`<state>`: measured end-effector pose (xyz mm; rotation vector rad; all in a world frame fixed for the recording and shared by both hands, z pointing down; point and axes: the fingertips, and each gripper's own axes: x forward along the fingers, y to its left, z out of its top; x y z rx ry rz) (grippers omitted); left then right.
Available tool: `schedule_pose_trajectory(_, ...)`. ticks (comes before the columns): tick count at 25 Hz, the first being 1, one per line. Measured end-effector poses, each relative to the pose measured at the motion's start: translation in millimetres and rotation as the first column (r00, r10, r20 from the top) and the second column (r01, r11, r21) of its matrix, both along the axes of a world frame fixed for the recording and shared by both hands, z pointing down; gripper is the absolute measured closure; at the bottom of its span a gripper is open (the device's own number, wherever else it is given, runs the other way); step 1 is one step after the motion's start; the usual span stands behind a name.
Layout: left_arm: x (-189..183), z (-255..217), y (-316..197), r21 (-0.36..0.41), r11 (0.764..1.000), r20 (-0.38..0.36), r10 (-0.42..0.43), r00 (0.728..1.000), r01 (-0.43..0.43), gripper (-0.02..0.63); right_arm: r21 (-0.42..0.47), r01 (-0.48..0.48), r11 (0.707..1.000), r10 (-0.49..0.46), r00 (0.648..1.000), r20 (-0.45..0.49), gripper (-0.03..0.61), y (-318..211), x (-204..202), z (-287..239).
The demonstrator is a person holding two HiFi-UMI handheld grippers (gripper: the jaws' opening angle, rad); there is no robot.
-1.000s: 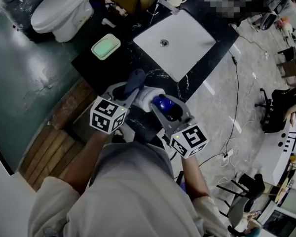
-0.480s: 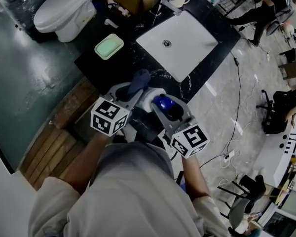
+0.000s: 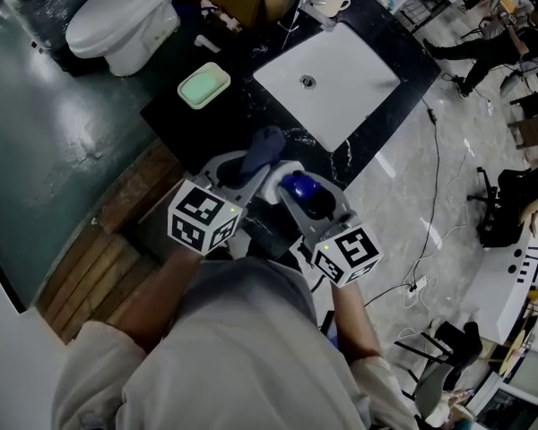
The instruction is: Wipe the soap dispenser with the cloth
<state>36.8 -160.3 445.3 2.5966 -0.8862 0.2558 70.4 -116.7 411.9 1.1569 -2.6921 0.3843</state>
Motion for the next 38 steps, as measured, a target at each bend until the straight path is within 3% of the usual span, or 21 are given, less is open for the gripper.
schedule_pose_trajectory(14, -0.1, -28.0, 8.7, 0.043, 0.999, -0.051, 0.02, 0.999, -0.018, 0.523, -0.003, 0.011, 1.0, -0.011, 1.0, -0.001, 0.442, -1.7, -6.9, 1.4)
schedule_pose_trajectory(22, 6.2, -41.0, 16.5, 0.065, 0.997, -0.089, 0.036, 0.995, -0.03, 0.523, -0.031, -0.031, 0.999, 0.032, 0.999, 0.025, 0.443, -7.6, -1.0, 2.5)
schedule_pose_trajectory(38, -6.8, -41.0, 21.6, 0.046, 0.999, -0.141, -0.003, 0.99, 0.01, 0.523, -0.035, -0.024, 0.999, 0.024, 1.0, -0.004, 0.442, -15.0, -10.7, -4.4)
